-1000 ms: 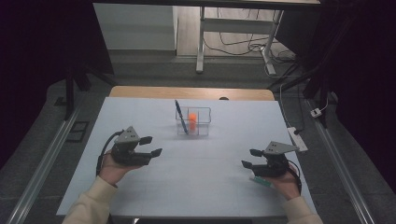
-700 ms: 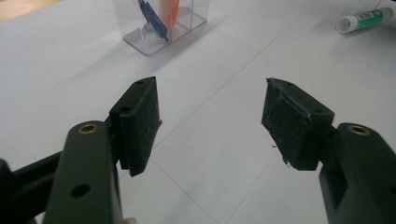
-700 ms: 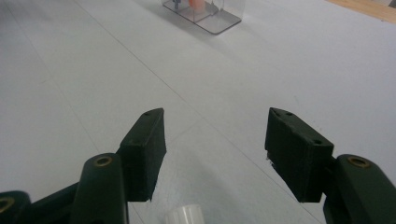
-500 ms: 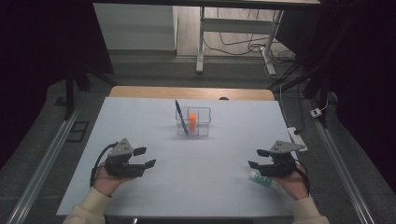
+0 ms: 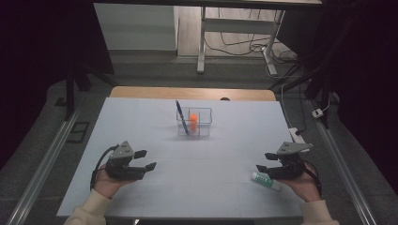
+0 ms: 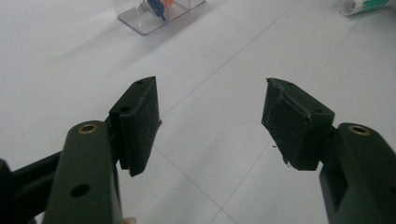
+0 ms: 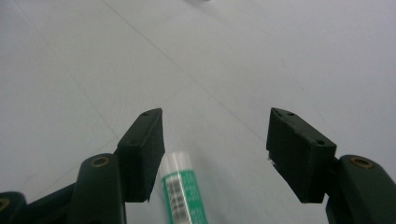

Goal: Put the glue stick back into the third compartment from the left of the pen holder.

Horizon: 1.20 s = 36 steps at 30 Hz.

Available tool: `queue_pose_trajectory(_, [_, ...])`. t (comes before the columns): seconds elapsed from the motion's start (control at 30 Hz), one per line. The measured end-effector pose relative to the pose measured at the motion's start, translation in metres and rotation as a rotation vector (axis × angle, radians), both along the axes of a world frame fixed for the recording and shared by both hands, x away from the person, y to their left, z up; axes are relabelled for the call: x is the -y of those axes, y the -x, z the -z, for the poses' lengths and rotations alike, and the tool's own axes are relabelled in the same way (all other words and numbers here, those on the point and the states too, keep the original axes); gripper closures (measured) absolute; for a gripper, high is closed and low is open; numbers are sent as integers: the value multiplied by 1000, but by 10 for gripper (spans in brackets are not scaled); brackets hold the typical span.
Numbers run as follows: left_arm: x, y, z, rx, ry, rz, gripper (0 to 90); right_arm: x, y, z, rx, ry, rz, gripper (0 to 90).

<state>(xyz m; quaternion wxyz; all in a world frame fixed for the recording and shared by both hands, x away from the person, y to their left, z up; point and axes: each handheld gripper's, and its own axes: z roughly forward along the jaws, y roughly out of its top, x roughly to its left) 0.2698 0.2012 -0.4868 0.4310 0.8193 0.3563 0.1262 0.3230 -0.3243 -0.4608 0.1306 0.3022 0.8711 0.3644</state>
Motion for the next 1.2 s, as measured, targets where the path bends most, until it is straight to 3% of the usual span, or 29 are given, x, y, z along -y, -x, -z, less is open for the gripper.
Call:
queue_pose_trajectory(0.4, [-1, 0, 4, -9, -4, 4, 365, 10, 16, 6, -96, 148, -4, 351])
queue_pose_trajectory(0.67, [1, 1, 5, -13, -17, 9, 362, 8, 16, 18, -186, 265, -48, 354])
queue_pose_trajectory(0.93, [2, 0, 6, -14, -23, 13, 362, 11, 15, 27, -239, 323, -69, 505])
queue_pose_trajectory(1.03, [2, 0, 6, -14, -22, 14, 362, 11, 14, 30, -235, 335, -79, 589])
queue_pose_trajectory(1.2, [3, 0, 7, -16, -22, 13, 362, 11, 14, 29, -220, 347, -112, 641])
